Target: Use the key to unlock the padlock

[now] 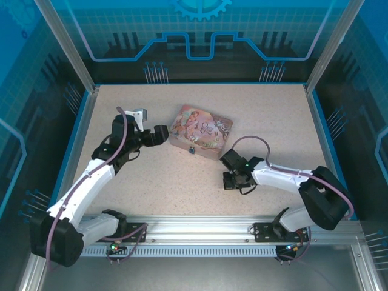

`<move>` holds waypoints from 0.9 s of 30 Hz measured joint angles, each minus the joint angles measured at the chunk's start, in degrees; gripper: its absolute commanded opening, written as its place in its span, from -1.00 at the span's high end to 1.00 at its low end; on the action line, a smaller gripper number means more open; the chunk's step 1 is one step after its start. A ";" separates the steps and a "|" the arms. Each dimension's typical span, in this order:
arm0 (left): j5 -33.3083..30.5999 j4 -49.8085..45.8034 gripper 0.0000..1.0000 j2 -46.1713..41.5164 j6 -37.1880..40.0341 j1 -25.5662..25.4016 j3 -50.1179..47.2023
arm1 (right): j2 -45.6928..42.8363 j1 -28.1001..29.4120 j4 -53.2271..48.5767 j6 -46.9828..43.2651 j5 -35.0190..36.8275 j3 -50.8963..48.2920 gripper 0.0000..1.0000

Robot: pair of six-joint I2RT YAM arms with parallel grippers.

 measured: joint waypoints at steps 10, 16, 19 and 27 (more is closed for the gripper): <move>8.17 0.70 -0.98 -1.51 -1.51 -0.02 -1.46 | -12.31 -6.19 10.08 -3.74 -6.60 -8.39 1.00; 10.32 0.68 -0.97 -1.46 -1.77 -0.85 -2.29 | -16.61 -9.01 12.02 -4.55 -8.68 -9.75 1.00; 10.47 0.70 -0.98 -1.40 -1.77 -1.16 -2.29 | -16.68 -9.20 11.06 -5.16 -8.61 -9.73 1.00; 10.45 0.68 -0.98 -0.81 -1.73 -1.16 -2.29 | -12.96 -9.16 8.79 -5.16 -9.09 -9.01 0.75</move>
